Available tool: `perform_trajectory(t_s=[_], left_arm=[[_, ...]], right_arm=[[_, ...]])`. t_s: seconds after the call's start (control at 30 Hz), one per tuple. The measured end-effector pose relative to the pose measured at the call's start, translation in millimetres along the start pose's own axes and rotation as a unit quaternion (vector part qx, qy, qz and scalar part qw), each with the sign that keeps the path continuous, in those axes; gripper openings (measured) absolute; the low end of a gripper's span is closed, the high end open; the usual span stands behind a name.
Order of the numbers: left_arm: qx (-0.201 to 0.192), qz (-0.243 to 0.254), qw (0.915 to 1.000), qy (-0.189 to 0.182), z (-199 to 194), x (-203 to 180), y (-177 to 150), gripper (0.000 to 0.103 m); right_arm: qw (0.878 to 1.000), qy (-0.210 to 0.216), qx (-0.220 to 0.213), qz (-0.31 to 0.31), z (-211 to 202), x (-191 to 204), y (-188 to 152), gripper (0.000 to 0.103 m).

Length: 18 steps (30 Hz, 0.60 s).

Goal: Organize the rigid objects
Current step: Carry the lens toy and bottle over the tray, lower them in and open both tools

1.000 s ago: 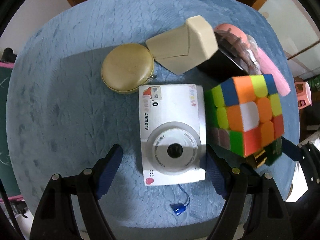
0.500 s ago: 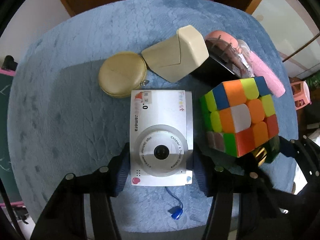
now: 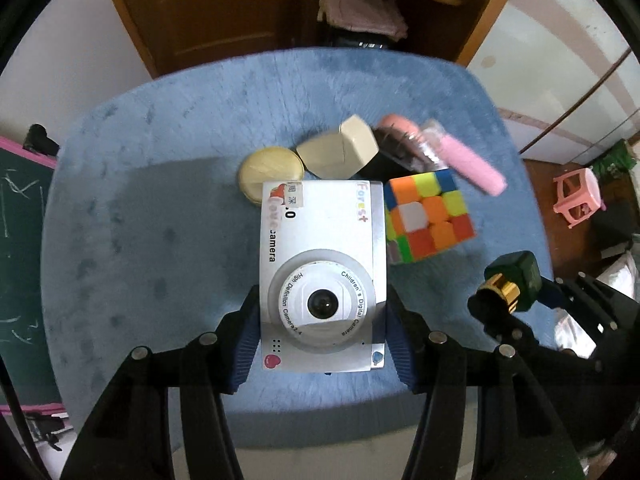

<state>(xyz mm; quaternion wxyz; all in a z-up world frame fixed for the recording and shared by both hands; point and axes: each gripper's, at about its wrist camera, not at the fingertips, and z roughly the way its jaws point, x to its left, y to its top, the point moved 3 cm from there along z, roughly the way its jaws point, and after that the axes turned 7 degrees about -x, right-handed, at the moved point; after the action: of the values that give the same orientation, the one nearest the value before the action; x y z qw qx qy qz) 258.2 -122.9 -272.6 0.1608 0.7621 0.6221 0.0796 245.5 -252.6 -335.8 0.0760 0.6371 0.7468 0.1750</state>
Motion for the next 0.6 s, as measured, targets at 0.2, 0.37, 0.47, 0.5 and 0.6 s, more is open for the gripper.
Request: perform_trajectory(t_s=[0.2,0.37,0.47,0.5,0.6], left_arm=[[-0.039,0.014,0.9991,-0.011,-61,8,-12,0.06],[-0.073,0.037,0.9966,-0.015,-105,1,-21,0.06],[-0.093,0.05,0.9942,-0.016,-132,1,-28,0.06],[-0.098,0.051,0.9936,-0.019,-139,1,-31,0.06],[-0.112,0.051,0.9918,-0.035,-161,4,-37,0.06]], right_arm=[[0.999,0.002,-0.036,0.023,-50,1,-3,0.044],[0.997,0.001,-0.075,0.03,-101,12,-7,0.044],[0.995,-0.001,-0.097,0.037,-132,22,-12,0.044],[0.994,-0.001,-0.103,0.04,-140,25,-12,0.044],[0.991,-0.005,-0.125,0.041,-169,39,-18,0.044]])
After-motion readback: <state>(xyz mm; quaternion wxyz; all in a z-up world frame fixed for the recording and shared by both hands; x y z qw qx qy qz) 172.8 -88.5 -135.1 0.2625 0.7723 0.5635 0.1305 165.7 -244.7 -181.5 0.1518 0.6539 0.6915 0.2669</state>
